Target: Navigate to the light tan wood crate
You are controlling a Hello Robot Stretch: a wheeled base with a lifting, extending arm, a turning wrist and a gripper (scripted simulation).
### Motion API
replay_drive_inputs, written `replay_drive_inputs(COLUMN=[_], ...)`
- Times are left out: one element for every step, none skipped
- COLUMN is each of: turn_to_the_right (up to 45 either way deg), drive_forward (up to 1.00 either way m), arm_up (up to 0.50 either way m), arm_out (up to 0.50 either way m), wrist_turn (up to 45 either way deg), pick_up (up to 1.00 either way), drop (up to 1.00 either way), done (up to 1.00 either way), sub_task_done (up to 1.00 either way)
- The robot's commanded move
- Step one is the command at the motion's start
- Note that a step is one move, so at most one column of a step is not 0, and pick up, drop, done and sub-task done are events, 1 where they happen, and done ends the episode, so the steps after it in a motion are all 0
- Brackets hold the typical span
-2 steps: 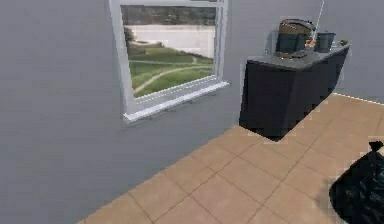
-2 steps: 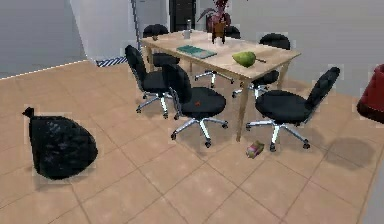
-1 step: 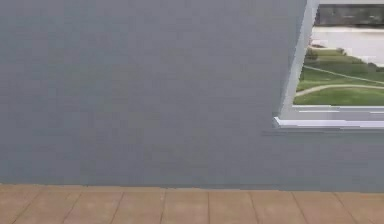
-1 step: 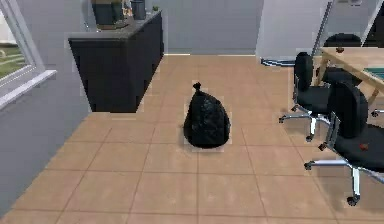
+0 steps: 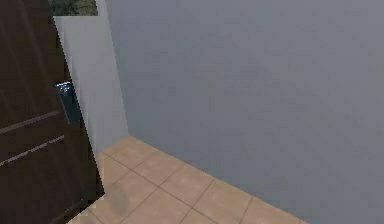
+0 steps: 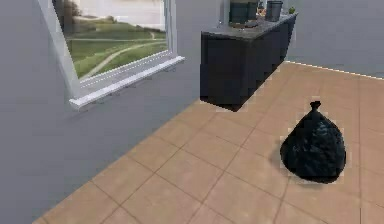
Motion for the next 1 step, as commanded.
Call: replay_drive_inputs(turn_to_the_right=[0.0], drive_forward=[0.2], arm_up=[0.0], arm_out=[0.0], wrist_turn=[0.0], pick_up=[0.0], drop=[0.0], done=[0.0], sub_task_done=[0.0])
